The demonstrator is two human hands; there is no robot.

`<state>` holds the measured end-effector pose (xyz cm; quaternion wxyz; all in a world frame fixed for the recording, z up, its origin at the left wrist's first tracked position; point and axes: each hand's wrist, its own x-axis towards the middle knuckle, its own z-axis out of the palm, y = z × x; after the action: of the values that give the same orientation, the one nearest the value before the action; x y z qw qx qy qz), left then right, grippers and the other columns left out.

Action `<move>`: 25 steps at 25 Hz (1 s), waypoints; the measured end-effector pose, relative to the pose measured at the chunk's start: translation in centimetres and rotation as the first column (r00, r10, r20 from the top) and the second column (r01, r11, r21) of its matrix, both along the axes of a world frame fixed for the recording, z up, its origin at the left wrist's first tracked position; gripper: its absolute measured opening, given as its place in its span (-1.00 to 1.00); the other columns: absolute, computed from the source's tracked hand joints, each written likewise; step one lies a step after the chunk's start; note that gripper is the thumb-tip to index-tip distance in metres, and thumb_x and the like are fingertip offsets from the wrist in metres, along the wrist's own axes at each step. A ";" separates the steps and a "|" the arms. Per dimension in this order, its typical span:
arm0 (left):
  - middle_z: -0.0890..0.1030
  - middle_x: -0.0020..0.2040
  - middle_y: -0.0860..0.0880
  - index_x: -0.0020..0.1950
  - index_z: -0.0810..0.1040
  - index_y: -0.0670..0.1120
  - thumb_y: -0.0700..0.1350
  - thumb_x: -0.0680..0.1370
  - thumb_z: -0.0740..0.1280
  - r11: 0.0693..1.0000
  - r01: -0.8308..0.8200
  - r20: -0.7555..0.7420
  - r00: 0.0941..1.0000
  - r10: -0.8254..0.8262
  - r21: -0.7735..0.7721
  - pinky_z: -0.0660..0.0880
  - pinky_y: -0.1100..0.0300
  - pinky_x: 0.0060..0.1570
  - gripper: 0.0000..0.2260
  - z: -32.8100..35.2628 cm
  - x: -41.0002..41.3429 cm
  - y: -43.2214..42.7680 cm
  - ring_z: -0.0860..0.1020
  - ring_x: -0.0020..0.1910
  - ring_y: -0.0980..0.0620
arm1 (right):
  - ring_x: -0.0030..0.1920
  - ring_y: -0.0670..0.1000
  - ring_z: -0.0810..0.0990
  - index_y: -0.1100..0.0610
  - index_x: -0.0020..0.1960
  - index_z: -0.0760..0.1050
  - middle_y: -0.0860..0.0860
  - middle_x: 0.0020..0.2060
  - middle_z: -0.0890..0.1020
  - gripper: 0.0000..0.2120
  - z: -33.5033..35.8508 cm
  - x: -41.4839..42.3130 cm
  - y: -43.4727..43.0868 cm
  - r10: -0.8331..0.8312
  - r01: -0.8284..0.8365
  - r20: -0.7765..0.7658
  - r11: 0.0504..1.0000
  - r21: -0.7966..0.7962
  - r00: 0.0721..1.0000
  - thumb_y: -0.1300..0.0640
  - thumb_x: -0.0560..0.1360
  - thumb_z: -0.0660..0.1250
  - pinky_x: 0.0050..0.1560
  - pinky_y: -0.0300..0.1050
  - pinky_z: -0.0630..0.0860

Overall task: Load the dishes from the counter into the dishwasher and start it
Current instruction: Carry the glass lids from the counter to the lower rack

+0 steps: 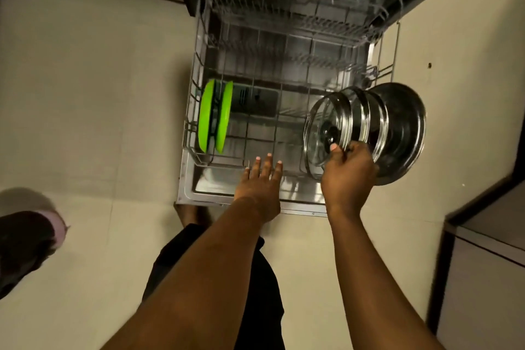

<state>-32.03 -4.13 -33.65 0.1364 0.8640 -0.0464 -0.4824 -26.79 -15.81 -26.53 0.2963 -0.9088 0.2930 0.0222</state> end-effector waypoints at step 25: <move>-0.45 0.53 -0.09 0.55 -0.42 -0.07 0.13 0.57 0.25 0.992 0.129 -0.164 0.978 -0.126 0.011 -0.22 -0.07 0.53 -0.09 -2.2 1.3 -0.9 -0.35 0.54 -0.17 | 0.07 0.15 0.60 0.24 0.16 0.48 0.17 0.01 0.62 -0.79 -3.8 2.1 1.5 0.092 -0.123 -0.153 0.971 -0.206 0.984 0.15 0.59 0.28 -0.05 -0.16 0.41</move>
<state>-30.71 -5.05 -35.82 0.0990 0.8184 -0.0852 -0.5595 -24.70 -14.32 -30.34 0.1733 -0.9460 0.2645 0.0715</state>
